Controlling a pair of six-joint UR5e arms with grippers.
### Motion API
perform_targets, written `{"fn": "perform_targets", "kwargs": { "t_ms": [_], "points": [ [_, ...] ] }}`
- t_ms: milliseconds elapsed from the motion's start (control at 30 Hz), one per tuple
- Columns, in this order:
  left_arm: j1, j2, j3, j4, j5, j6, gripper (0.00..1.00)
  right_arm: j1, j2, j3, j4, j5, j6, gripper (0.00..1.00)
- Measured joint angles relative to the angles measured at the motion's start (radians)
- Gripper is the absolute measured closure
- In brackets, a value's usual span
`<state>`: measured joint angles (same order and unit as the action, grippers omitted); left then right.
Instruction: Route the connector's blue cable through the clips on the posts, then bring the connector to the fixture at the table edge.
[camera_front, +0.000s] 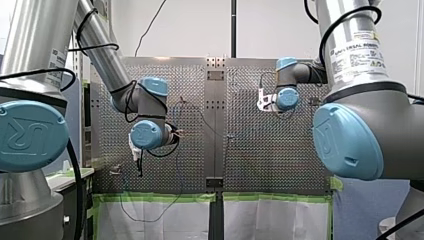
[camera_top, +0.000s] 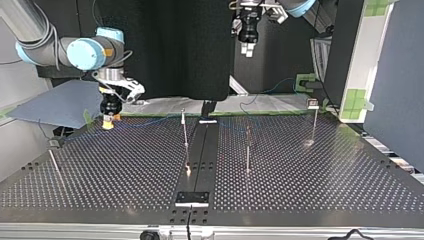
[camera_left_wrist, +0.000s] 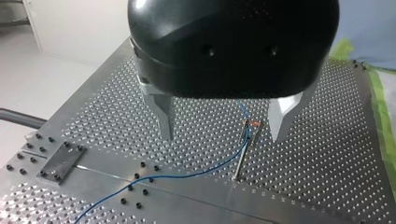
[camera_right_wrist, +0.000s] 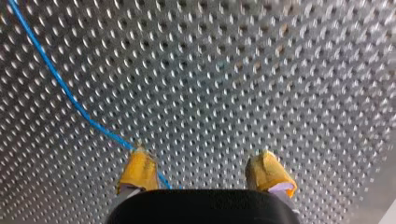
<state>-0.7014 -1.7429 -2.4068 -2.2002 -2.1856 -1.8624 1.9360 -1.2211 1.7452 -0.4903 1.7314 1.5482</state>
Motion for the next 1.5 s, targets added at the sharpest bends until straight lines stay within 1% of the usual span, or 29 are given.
{"fn": "perform_targets", "kwargs": {
  "t_ms": [133, 267, 333, 433, 500, 600, 733, 800, 833, 900, 933, 1100, 1133, 1300, 1333, 1433, 1500],
  "points": [
    [0.000, 0.000, 0.000, -0.002, -0.028, -0.004, 0.00, 0.040, 0.001, 0.004, 0.001, 0.032, 0.001, 0.00],
    [0.000, 0.000, 0.000, -0.001, -0.060, -0.006, 0.00, 0.076, 0.002, 0.014, -0.004, 0.066, 0.002, 0.00],
    [0.000, 0.000, 0.000, -0.001, -0.074, -0.009, 0.00, 0.096, 0.003, 0.029, -0.015, 0.086, 0.007, 0.00],
    [0.000, 0.001, 0.002, 0.000, -0.081, -0.018, 0.00, 0.126, 0.004, 0.055, -0.039, 0.112, 0.017, 0.00],
    [0.000, 0.001, 0.004, -0.001, -0.082, -0.022, 0.00, 0.142, 0.004, 0.071, -0.054, 0.120, 0.025, 0.00],
    [0.000, 0.000, 0.009, -0.005, -0.083, -0.025, 0.00, 0.168, 0.006, 0.097, -0.079, 0.125, 0.032, 0.00],
    [0.000, 0.001, 0.025, -0.022, -0.085, -0.026, 0.00, 0.205, 0.006, 0.133, -0.116, 0.126, 0.029, 0.00],
    [0.000, 0.001, 0.032, -0.030, -0.085, -0.026, 0.00, 0.220, 0.006, 0.145, -0.128, 0.126, 0.028, 0.00],
    [0.000, 0.001, 0.036, -0.035, -0.085, -0.026, 0.00, 0.230, 0.007, 0.150, -0.134, 0.125, 0.027, 0.00],
    [0.000, 0.001, 0.041, -0.041, -0.087, -0.026, 0.00, 0.246, 0.007, 0.154, -0.138, 0.125, 0.026, 0.00],
    [0.001, 0.001, 0.044, -0.043, -0.089, -0.026, 0.00, 0.258, 0.007, 0.156, -0.139, 0.126, 0.025, 0.00],
    [0.006, 0.001, 0.049, -0.046, -0.104, -0.026, 0.00, 0.300, 0.016, 0.166, -0.141, 0.134, 0.012, 0.00],
    [0.008, 0.001, 0.050, -0.044, -0.106, -0.025, 0.00, 0.311, 0.021, 0.168, -0.143, 0.134, 0.009, 0.00],
    [0.019, 0.001, 0.057, -0.039, -0.113, -0.020, 0.00, 0.356, 0.048, 0.171, -0.146, 0.133, 0.006, 0.00],
    [0.021, 0.001, 0.059, -0.039, -0.114, -0.017, 0.00, 0.368, 0.052, 0.172, -0.146, 0.133, 0.006, 0.00],
    [0.027, 0.001, 0.064, -0.038, -0.114, -0.011, 0.00, 0.395, 0.056, 0.173, -0.148, 0.133, 0.006, 0.00],
    [0.030, 0.001, 0.066, -0.039, -0.114, -0.007, 0.00, 0.410, 0.058, 0.173, -0.149, 0.132, 0.005, 0.00]
  ]
}}
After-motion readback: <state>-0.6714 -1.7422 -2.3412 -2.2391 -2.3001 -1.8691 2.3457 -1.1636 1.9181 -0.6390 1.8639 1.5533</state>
